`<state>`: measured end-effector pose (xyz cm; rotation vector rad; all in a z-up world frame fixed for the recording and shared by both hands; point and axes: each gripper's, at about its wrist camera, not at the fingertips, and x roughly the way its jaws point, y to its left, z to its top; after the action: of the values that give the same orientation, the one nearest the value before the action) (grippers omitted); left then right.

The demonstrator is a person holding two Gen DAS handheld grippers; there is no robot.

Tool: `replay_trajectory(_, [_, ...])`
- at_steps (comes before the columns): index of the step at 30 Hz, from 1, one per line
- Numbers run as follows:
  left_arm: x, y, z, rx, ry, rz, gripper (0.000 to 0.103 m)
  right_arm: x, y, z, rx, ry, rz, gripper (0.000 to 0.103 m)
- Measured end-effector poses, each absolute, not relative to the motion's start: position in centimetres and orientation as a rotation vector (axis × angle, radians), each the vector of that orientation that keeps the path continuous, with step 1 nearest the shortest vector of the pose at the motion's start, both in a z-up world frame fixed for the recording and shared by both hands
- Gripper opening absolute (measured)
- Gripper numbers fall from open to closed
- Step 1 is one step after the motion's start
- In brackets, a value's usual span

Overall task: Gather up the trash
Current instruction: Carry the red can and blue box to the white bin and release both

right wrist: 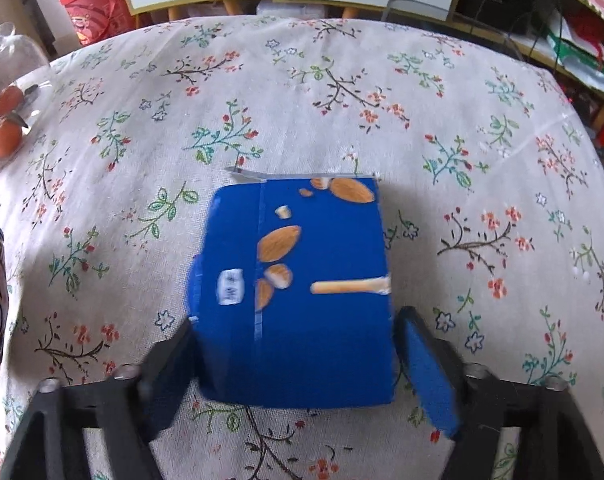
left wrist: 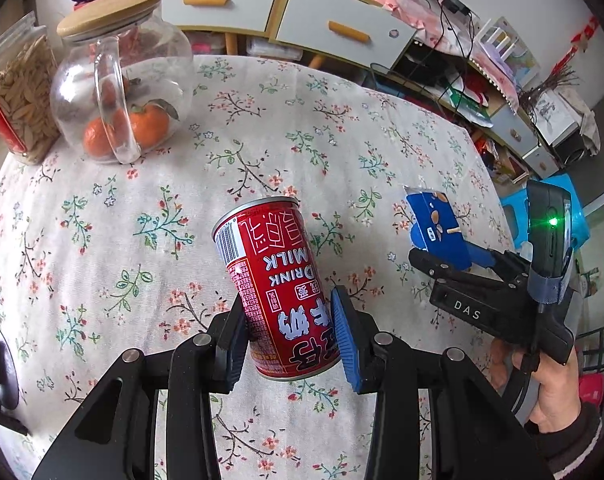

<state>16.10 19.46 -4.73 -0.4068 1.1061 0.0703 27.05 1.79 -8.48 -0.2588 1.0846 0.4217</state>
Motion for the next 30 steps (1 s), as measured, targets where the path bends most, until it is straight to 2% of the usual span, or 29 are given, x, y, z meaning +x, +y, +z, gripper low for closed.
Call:
replay_trajectory(14, [15.7,17.7,-2.3,-0.409,1.053,0.035,0.041,25.1,0.6,-5.7,-0.259,1.051,0.438,0.073])
replay_trajectory(30, [17.3,10.4,-0.5,-0.351,1.029,-0.082,0.041,24.6,-8.3,-2.7,-0.198,1.035,0.349,0.073])
